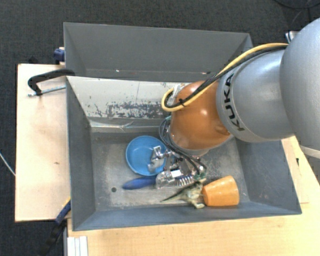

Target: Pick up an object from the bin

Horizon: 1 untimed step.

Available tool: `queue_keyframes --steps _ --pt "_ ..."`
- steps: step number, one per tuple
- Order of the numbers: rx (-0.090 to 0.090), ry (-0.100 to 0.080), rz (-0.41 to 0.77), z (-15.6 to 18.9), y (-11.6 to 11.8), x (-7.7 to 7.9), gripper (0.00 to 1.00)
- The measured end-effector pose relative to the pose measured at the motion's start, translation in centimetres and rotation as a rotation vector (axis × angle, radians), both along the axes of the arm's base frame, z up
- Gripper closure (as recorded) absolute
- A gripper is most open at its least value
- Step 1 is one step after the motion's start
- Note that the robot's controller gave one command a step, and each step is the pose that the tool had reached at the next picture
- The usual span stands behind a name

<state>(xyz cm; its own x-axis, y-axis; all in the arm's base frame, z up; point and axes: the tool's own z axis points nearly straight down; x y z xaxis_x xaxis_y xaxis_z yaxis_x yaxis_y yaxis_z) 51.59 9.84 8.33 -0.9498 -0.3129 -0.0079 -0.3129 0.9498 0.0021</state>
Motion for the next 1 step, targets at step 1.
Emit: queue_keyframes --steps 1 --pt "0.0 -0.006 0.024 13.58 2.63 -0.35 1.0"
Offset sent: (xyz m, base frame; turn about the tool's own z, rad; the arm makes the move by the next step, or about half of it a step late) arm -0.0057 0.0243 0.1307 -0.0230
